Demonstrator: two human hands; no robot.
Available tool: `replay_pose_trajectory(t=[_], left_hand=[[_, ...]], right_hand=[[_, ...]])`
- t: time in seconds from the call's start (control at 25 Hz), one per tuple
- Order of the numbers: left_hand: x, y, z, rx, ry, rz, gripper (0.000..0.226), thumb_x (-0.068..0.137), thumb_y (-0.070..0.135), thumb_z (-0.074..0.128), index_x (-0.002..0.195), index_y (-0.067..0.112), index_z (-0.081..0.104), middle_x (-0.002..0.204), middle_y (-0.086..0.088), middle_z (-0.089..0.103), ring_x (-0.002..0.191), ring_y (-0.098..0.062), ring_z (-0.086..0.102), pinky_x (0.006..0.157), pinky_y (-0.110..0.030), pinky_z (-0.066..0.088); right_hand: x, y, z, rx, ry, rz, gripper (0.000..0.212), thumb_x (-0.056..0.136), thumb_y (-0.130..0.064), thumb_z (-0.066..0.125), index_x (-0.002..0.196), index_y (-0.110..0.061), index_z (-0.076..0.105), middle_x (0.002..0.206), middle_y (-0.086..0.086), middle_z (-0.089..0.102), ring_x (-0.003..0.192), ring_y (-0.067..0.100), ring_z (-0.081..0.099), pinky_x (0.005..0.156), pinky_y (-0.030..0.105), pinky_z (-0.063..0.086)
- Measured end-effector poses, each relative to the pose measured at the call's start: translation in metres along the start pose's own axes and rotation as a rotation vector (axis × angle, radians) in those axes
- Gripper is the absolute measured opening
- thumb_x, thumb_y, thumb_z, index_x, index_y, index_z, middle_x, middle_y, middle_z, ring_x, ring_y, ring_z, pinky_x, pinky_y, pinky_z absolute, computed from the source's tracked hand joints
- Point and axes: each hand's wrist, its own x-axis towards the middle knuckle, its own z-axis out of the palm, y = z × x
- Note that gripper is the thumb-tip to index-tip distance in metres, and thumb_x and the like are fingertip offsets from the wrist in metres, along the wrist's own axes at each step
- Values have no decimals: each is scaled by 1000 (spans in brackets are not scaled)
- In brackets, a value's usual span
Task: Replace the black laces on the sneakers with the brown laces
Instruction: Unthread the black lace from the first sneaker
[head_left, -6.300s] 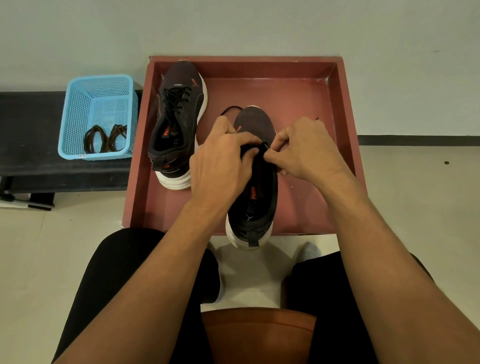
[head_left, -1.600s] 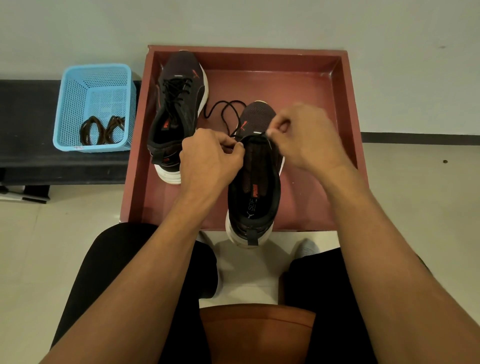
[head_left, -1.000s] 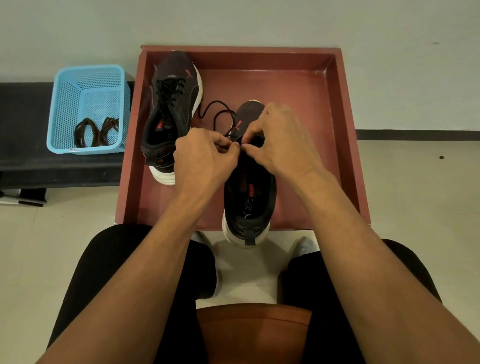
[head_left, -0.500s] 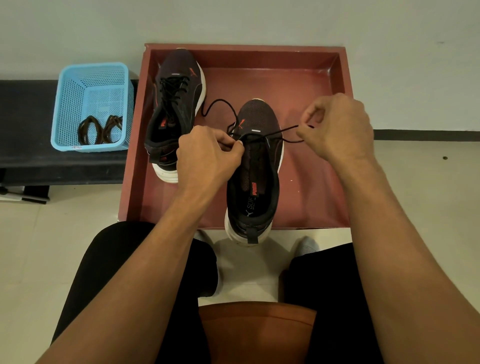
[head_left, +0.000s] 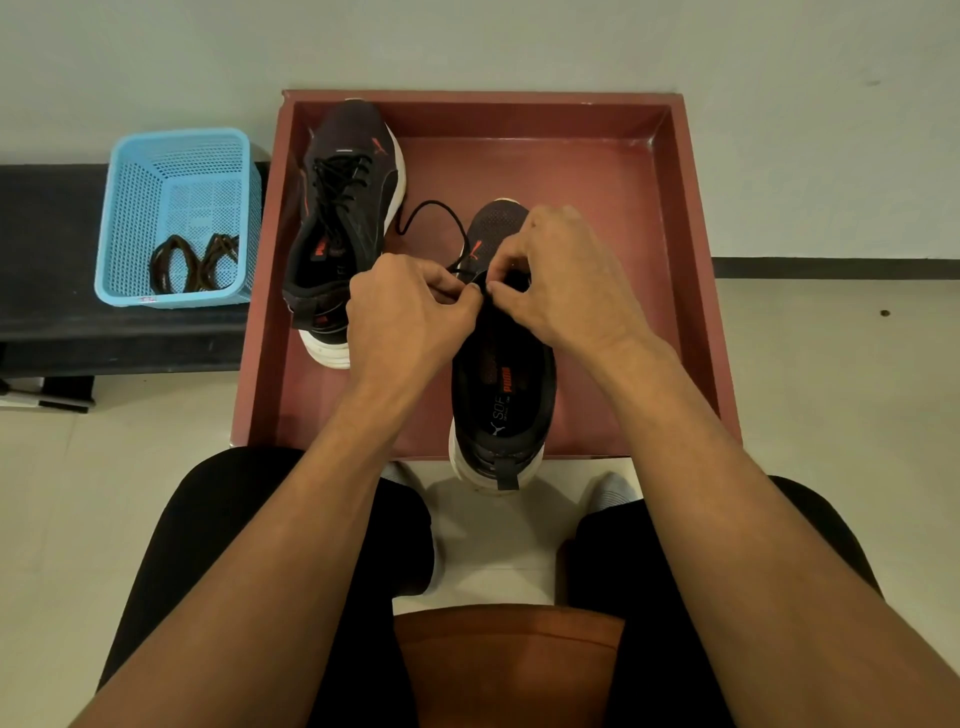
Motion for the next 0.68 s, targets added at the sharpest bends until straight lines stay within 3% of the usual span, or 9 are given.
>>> replay_pose_trajectory(t=[0.2, 0.32, 0.44, 0.56, 0.68], left_hand=[[1, -1, 0, -9, 11, 2, 11, 84, 36, 76, 80, 27, 81, 61, 13, 68, 63, -9, 71, 68, -37, 64], [1, -2, 0, 4, 12, 6, 10, 85, 35, 77, 81, 27, 81, 61, 15, 67, 64, -7, 70, 69, -35, 64], [0, -2, -1, 0, 11, 17, 11, 86, 34, 77, 81, 26, 81, 61, 15, 67, 63, -5, 70, 68, -35, 64], [0, -1, -1, -15, 5, 10, 11, 85, 36, 76, 82, 27, 81, 62, 12, 70, 61, -7, 70, 66, -36, 64], [-1, 0, -1, -6, 4, 12, 10, 86, 36, 77, 83, 27, 81, 62, 14, 68, 61, -3, 69, 66, -34, 64]], right_hand=[[0, 32, -33, 37, 67, 311, 12, 84, -22, 77, 73, -28, 74, 84, -11, 69, 75, 5, 64, 71, 29, 54], [-6, 46, -40, 10, 88, 407, 13, 84, -19, 77, 75, -27, 74, 75, -13, 64, 68, 2, 60, 63, 19, 49], [-2, 33, -33, 13, 77, 261, 8, 85, -25, 79, 89, -31, 79, 90, -6, 66, 82, 11, 64, 67, 23, 50], [0, 10, -17, 53, -42, 43, 13, 85, -37, 83, 98, -36, 81, 105, -3, 60, 99, 13, 59, 77, 23, 50], [-1, 1, -3, 33, -52, -16, 15, 85, -41, 84, 99, -35, 81, 109, -3, 57, 107, 15, 56, 83, 33, 53]])
